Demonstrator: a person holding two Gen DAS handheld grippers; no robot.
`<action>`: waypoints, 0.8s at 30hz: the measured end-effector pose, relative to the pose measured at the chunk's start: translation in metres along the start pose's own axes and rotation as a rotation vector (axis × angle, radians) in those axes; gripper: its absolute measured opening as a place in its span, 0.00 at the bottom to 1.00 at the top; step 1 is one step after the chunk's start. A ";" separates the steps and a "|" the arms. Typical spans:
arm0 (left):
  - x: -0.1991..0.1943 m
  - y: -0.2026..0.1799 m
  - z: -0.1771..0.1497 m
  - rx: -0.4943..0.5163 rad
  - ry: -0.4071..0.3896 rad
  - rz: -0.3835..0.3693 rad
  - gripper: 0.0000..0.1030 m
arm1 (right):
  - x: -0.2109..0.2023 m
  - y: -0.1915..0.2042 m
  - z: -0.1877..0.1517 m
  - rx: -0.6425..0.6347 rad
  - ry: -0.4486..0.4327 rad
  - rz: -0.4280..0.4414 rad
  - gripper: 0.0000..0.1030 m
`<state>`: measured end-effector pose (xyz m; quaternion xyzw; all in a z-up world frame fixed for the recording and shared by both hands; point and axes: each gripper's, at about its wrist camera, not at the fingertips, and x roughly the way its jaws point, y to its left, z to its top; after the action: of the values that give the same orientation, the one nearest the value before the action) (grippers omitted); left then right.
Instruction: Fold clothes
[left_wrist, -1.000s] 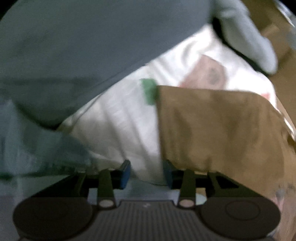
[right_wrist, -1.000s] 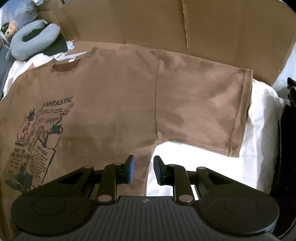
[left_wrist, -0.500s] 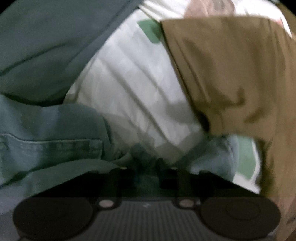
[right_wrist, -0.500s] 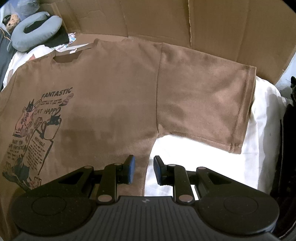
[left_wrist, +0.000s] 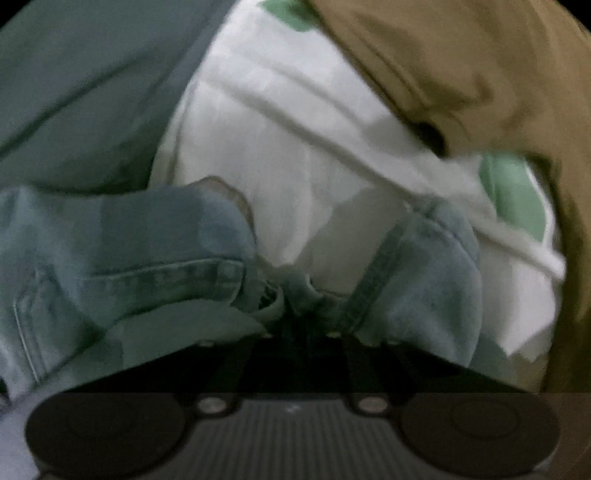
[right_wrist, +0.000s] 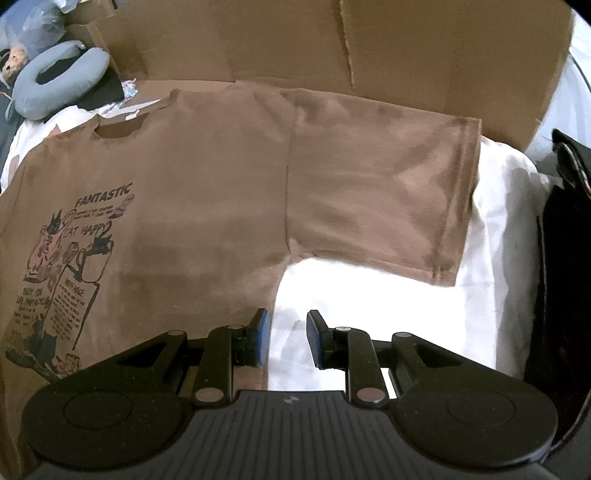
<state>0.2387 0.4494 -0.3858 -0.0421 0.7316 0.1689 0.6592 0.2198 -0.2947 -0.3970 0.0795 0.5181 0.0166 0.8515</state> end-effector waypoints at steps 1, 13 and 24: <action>-0.002 0.003 0.002 -0.026 -0.001 -0.016 0.06 | -0.001 -0.001 -0.001 0.002 0.000 -0.001 0.28; -0.069 -0.013 0.037 -0.154 -0.198 -0.145 0.57 | -0.002 -0.003 0.005 0.041 -0.033 0.020 0.29; -0.041 -0.034 0.055 -0.266 -0.297 -0.268 0.50 | 0.000 -0.004 0.004 0.032 -0.017 0.012 0.30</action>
<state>0.3055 0.4270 -0.3559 -0.1998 0.5859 0.1791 0.7647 0.2234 -0.2987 -0.3955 0.0963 0.5106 0.0127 0.8543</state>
